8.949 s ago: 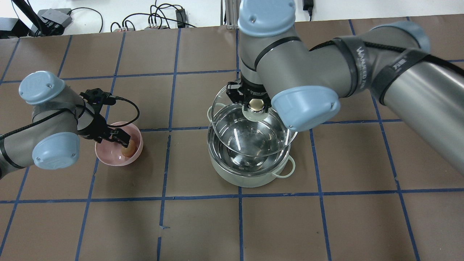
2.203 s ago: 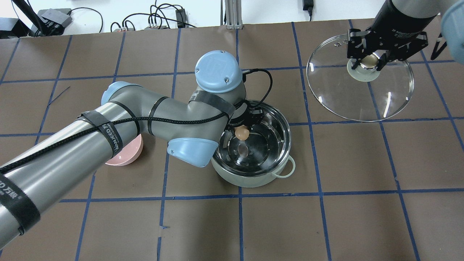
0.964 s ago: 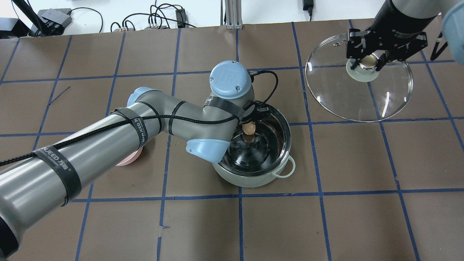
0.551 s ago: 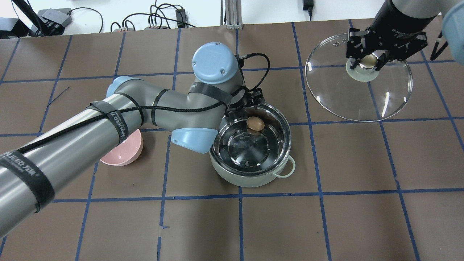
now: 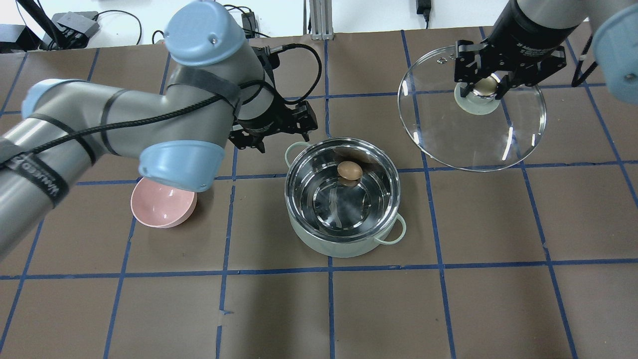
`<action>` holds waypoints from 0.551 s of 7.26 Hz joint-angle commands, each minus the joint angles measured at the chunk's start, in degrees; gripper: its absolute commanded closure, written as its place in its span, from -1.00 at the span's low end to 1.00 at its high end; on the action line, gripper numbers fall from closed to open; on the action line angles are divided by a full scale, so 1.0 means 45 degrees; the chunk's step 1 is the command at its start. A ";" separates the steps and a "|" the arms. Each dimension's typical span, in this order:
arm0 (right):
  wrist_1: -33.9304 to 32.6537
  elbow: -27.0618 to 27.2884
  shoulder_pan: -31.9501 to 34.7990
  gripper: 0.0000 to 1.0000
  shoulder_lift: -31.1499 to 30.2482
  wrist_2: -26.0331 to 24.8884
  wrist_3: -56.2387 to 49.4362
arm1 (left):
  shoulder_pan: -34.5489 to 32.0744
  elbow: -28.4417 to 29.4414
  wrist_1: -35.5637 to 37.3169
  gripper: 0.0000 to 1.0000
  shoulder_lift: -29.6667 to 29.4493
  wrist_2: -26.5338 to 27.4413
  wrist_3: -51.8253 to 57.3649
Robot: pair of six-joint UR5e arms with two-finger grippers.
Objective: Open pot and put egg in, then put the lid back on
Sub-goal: 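Withdraw left gripper while right gripper brings the lid over the pot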
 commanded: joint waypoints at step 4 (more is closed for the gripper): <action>-0.2101 0.0039 0.4429 0.32 0.2215 0.0208 0.4152 | 0.2738 0.2502 -0.6867 -0.88 0.1587 0.0650 0.6193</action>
